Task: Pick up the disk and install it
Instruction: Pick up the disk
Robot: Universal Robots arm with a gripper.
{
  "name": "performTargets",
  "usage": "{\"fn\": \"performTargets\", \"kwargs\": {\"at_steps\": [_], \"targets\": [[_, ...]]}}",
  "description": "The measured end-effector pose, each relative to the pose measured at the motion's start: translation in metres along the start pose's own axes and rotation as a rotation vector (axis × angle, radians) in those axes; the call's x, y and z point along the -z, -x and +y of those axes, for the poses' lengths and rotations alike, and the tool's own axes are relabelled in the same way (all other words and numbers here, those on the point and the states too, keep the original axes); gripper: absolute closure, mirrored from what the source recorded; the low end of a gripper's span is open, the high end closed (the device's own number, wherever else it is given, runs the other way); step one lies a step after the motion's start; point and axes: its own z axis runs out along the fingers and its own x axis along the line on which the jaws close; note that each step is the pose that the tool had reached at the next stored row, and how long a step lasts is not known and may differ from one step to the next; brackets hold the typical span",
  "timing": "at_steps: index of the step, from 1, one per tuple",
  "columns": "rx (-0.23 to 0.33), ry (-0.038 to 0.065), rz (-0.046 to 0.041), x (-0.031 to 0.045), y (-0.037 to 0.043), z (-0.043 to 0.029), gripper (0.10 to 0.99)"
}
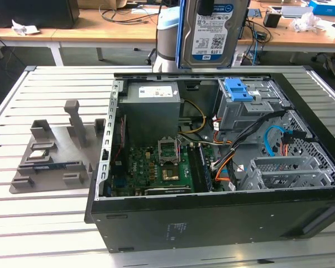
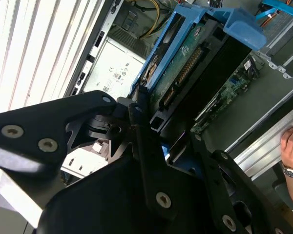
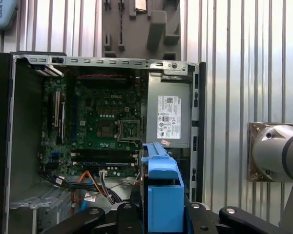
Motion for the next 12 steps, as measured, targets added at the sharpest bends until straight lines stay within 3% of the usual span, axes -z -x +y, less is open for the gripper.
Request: {"fn": "performTargets", "kwargs": {"at_steps": [12], "targets": [[0.000,0.000,0.0000,0.0006,-0.0166,0.0005,0.722]]}}
